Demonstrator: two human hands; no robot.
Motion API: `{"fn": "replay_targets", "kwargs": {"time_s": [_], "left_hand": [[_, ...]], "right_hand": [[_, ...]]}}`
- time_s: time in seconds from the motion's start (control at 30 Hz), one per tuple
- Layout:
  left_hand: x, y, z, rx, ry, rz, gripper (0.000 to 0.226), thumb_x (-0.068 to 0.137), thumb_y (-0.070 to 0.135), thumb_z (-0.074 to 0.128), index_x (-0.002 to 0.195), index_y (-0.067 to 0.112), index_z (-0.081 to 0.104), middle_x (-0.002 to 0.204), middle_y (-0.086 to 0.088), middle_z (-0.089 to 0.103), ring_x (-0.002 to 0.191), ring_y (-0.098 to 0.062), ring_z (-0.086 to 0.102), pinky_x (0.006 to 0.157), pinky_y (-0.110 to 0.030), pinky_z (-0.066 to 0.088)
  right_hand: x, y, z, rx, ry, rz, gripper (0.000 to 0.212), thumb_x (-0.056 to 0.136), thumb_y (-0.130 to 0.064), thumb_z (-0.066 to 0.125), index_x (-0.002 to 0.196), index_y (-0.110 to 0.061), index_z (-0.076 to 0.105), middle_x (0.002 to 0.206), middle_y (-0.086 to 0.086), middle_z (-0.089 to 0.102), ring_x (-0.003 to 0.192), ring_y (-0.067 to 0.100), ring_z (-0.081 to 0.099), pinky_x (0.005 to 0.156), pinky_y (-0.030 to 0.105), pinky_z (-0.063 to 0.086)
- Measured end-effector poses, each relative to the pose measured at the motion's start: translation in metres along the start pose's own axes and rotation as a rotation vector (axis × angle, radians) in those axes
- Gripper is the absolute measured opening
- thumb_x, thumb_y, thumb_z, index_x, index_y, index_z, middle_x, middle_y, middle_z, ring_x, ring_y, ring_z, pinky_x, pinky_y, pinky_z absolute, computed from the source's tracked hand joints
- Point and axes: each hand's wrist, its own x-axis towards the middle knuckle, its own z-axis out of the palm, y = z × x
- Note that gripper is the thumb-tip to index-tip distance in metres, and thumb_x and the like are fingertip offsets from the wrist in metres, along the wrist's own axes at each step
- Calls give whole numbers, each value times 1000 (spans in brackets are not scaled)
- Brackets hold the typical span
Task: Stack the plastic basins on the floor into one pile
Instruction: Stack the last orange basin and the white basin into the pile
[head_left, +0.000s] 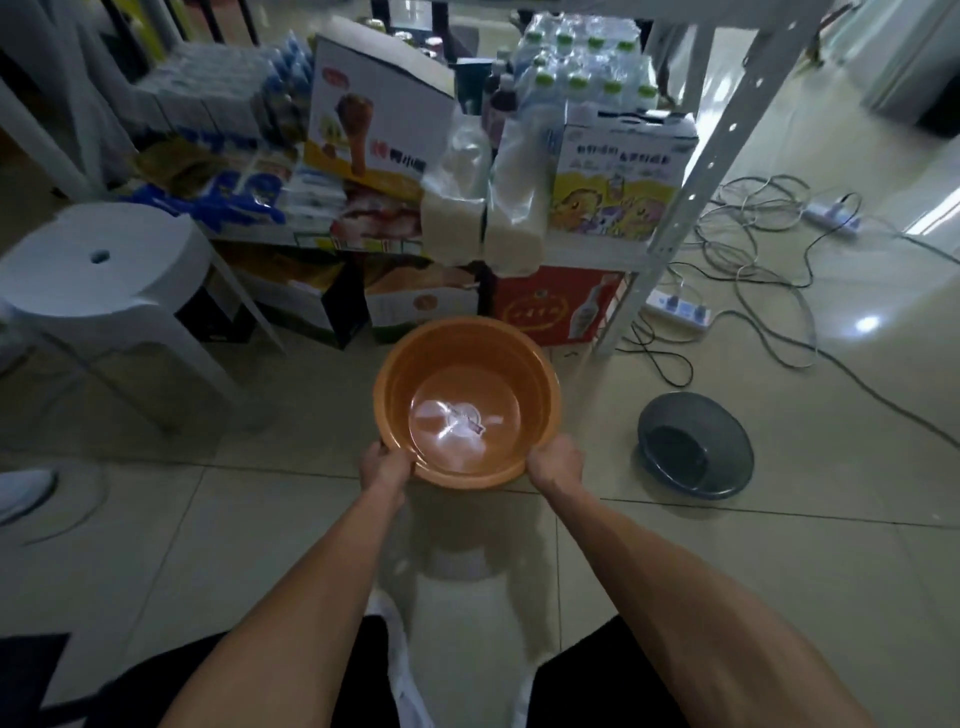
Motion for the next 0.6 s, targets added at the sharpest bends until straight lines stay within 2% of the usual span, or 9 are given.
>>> {"fn": "replay_targets", "kwargs": {"time_s": [0.07, 0.17, 0.3, 0.37, 0.4, 0.5, 0.57, 0.6], "left_hand": [[28, 8, 9, 4, -18, 31, 42, 64, 12, 71, 106, 5, 74, 102, -17, 77, 90, -27, 70, 85, -46, 59], [62, 24, 22, -25, -43, 21, 39, 71, 5, 74, 110, 9, 73, 107, -13, 77, 98, -28, 71, 92, -47, 59], [123, 17, 42, -82, -90, -14, 44, 70, 4, 75, 111, 21, 73, 115, -9, 75, 105, -28, 70, 99, -47, 56], [151, 10, 48, -110, -105, -44, 41, 71, 4, 79, 109, 21, 74, 117, -7, 75, 106, -27, 70, 100, -43, 55], [164, 7, 51, -124, -111, -65, 42, 76, 3, 79, 115, 18, 74, 118, -6, 75, 106, -25, 69, 101, -40, 54], [195, -4, 61, -164, -109, -87, 46, 81, 2, 77, 125, 12, 71, 116, -4, 74, 95, -21, 69, 94, -32, 53], [201, -13, 68, -157, -116, -100, 45, 84, 3, 74, 126, 16, 70, 112, 0, 72, 86, -16, 65, 89, -29, 49], [203, -21, 72, -147, -121, -111, 46, 85, 3, 72, 128, 19, 68, 112, 2, 70, 88, -16, 63, 91, -30, 49]], "right_hand": [[28, -12, 11, 32, 10, -9, 34, 91, -31, 62, 100, -2, 76, 104, 21, 74, 99, 41, 69, 76, 35, 51], [77, -24, 37, 19, -1, -43, 33, 86, -37, 61, 88, -7, 74, 94, 17, 76, 90, 38, 73, 80, 47, 61], [119, -32, 67, -88, -19, -124, 30, 96, -18, 56, 76, -1, 70, 85, 18, 73, 84, 33, 70, 81, 48, 58], [141, -32, 83, -88, -2, -104, 34, 95, -12, 56, 61, -8, 61, 72, 12, 66, 77, 30, 65, 79, 45, 57], [152, -31, 90, -88, 8, -96, 36, 95, -12, 56, 59, -13, 56, 70, 8, 63, 75, 26, 63, 79, 43, 57], [188, -29, 113, -200, -57, -66, 25, 96, -13, 55, 71, -15, 58, 80, 7, 65, 78, 22, 66, 78, 35, 60], [198, -24, 125, -233, -70, -14, 16, 98, -10, 53, 85, -10, 62, 80, 7, 64, 71, 19, 63, 66, 28, 58], [200, -20, 133, -239, -62, 1, 14, 99, -9, 53, 93, -7, 66, 82, 8, 66, 71, 18, 62, 63, 24, 54]]}}
